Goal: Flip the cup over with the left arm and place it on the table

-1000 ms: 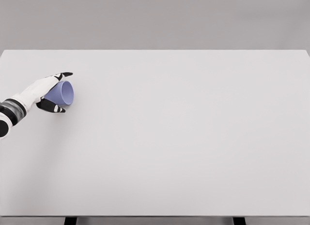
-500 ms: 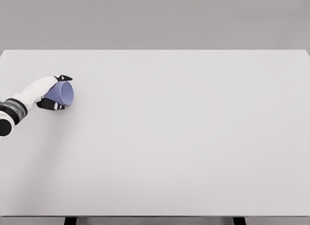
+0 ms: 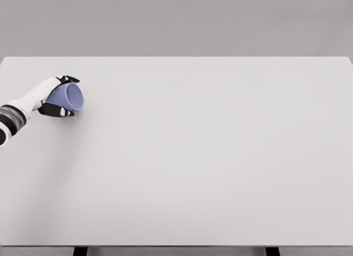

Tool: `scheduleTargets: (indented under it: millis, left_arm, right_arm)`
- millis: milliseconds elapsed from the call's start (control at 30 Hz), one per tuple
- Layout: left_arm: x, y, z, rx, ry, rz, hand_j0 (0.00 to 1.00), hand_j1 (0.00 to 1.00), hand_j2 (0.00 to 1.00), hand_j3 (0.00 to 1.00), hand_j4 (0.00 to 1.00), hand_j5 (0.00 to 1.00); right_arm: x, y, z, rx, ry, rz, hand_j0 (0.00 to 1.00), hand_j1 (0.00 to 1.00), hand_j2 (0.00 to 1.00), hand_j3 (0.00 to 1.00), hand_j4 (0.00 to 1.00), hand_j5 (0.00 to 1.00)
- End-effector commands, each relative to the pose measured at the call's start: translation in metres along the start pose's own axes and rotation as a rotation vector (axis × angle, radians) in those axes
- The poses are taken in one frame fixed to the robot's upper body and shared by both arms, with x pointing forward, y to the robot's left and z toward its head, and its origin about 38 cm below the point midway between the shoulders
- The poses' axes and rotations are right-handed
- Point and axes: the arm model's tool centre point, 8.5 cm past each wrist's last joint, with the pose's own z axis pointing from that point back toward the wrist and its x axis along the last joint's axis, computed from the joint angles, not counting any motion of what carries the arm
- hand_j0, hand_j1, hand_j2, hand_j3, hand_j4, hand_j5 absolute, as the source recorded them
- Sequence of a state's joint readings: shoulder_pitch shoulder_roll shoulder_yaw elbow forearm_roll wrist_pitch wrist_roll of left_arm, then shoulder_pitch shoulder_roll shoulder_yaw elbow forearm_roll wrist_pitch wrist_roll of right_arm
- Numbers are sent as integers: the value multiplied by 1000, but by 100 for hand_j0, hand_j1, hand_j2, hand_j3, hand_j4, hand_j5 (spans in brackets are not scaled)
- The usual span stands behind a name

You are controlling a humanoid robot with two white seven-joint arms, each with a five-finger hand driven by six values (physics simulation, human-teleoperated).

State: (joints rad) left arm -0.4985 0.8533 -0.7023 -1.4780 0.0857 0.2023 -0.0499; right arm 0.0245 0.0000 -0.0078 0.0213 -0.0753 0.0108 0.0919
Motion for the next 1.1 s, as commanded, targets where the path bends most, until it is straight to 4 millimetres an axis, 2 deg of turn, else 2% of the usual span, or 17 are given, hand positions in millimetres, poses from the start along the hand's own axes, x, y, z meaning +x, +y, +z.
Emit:
scheduleTargets:
  millis: [0, 233, 400, 733, 833, 1067]
  left_arm:
    - [2, 3, 0, 3, -12, 47, 80, 80, 80, 80, 80, 80]
    - [17, 15, 4, 20, -70, 147, 81, 81, 81, 81, 81, 81]
    - [27, 13, 3, 22, -101, 194, 81, 81, 81, 81, 81, 81]
    - [30, 13, 3, 8, -127, 305, 82, 82, 82, 82, 82, 82]
    - [38, 7, -1, 3, -160, 339, 82, 82, 82, 82, 82, 82]
    - [34, 11, 2, 21, -178, 418, 83, 83, 83, 83, 83, 83]
  right_arm:
    - [0, 0, 0, 0, 0, 0, 100, 100, 100, 100, 100, 100]
    - [0, 0, 0, 0, 0, 0, 100, 100, 100, 100, 100, 100]
    - [0, 0, 0, 0, 0, 0, 100, 100, 100, 100, 100, 100]
    - [0, 0, 0, 0, 0, 0, 100, 100, 100, 100, 100, 100]
    - [0, 0, 0, 0, 0, 0, 100, 100, 100, 100, 100, 100]
    - [0, 0, 0, 0, 0, 0, 100, 100, 100, 100, 100, 100]
